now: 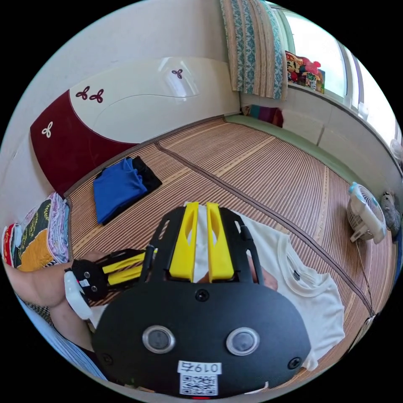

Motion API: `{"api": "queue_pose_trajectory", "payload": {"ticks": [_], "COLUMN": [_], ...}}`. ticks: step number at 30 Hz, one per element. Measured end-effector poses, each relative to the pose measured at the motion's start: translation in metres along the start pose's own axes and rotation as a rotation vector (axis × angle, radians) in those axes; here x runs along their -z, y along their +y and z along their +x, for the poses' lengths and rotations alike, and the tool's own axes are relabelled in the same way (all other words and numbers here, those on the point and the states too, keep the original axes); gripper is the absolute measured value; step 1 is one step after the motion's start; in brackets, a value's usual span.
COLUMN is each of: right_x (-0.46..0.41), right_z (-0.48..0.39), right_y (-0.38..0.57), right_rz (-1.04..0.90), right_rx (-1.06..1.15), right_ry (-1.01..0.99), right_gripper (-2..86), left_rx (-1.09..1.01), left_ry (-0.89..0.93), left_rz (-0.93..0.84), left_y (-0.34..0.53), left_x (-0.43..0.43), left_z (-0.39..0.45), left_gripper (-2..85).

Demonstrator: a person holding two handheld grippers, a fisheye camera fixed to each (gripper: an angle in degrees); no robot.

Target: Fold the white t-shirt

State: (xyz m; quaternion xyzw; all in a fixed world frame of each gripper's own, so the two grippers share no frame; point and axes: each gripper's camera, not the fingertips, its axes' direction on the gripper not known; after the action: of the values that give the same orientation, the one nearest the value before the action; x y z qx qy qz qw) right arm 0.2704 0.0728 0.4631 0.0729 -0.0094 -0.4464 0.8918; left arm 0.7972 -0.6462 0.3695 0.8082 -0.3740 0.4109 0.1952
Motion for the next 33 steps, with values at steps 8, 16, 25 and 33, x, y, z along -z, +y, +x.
{"api": "queue_pose_trajectory", "payload": {"ticks": [8, 16, 25, 33], "right_x": [-0.075, -0.181, -0.237, -0.244], "right_z": [-0.006, -0.026, -0.042, -0.043], "right_y": [-0.048, -0.110, -0.131, -0.136], "right_rz": [-0.098, -0.386, -0.471, -0.424], "right_rx": [-0.022, 0.029, 0.038, 0.021], "right_ry": [-0.051, -0.121, -0.079, -0.101], "right_gripper": [3.5, 2.2, -0.4, -0.7], "left_rx": [0.046, 0.050, 0.018, 0.000], "left_ry": [0.069, 0.047, 0.055, -0.021], "left_rz": [-0.056, -0.141, -0.157, -0.253], "left_y": [0.005, 0.009, 0.006, -0.003], "left_x": [0.009, 0.014, 0.027, 0.027], "left_z": [0.000, -0.006, -0.004, -0.009], "left_gripper": [1.3, 0.8, 0.8, 0.7]}}
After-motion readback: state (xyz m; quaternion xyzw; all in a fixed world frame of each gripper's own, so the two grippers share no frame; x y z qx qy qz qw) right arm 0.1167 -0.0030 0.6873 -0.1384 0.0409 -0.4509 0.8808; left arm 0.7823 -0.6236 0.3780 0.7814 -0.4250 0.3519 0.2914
